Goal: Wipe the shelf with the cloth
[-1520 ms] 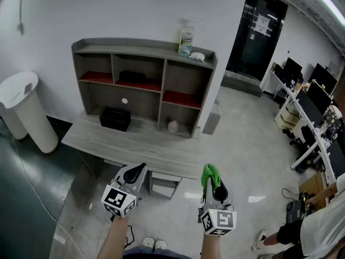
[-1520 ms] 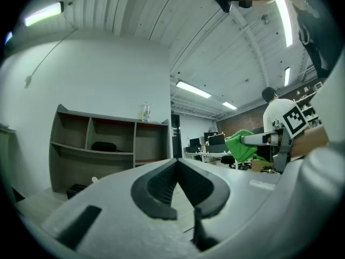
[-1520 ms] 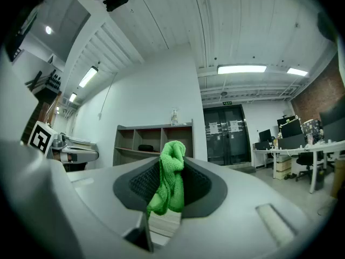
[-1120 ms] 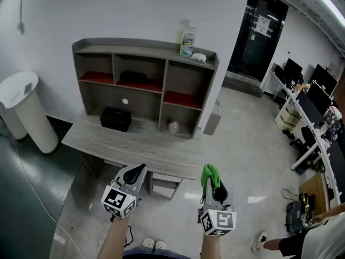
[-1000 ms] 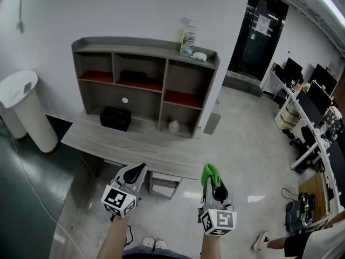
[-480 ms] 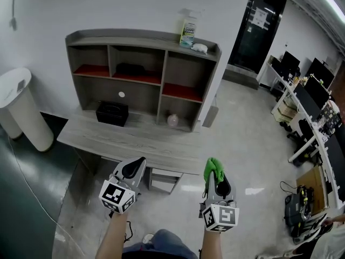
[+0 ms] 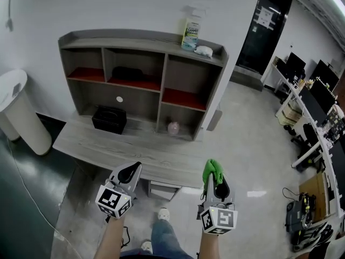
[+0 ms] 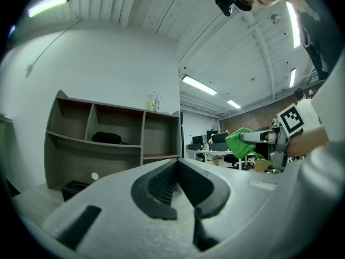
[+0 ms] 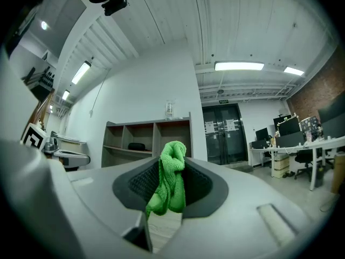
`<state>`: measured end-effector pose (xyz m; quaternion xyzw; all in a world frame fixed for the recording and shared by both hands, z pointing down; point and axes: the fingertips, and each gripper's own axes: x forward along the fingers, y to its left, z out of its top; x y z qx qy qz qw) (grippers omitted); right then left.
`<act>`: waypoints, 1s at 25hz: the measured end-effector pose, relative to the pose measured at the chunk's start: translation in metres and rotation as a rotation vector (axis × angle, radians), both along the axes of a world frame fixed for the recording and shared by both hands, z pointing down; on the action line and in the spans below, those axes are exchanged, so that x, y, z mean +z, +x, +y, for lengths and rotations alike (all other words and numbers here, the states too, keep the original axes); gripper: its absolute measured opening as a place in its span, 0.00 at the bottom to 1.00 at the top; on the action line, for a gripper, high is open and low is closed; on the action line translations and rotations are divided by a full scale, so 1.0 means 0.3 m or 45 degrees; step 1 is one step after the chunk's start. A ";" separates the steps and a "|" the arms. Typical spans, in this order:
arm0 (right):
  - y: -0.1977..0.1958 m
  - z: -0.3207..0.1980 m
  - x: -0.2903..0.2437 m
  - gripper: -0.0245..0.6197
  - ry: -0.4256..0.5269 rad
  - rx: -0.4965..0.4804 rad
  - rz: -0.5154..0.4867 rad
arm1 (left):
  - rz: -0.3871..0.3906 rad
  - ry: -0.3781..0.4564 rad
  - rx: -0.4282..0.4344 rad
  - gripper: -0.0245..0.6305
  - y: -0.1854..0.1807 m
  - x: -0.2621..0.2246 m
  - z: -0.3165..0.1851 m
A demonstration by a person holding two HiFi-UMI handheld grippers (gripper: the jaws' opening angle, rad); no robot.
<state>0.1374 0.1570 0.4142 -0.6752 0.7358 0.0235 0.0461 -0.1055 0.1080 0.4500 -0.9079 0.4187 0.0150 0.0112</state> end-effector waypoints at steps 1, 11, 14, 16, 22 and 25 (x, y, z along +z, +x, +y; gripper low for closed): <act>0.011 -0.045 0.002 0.23 0.005 -0.002 -0.001 | -0.004 0.001 -0.006 0.04 0.009 0.003 -0.040; 0.097 -0.570 -0.021 0.23 0.028 -0.071 0.008 | -0.039 0.009 -0.067 0.04 0.117 -0.015 -0.493; 0.108 -0.712 -0.038 0.23 0.030 -0.093 0.019 | -0.043 0.009 -0.102 0.04 0.127 -0.029 -0.615; 0.111 -0.803 -0.049 0.23 0.031 -0.105 0.029 | -0.045 0.012 -0.127 0.04 0.132 -0.038 -0.697; 0.087 -0.993 -0.073 0.23 0.039 -0.133 0.097 | -0.047 0.005 -0.142 0.04 0.178 -0.034 -0.850; 0.063 -1.058 -0.086 0.23 0.044 -0.121 0.102 | -0.046 0.011 -0.122 0.04 0.196 -0.041 -0.910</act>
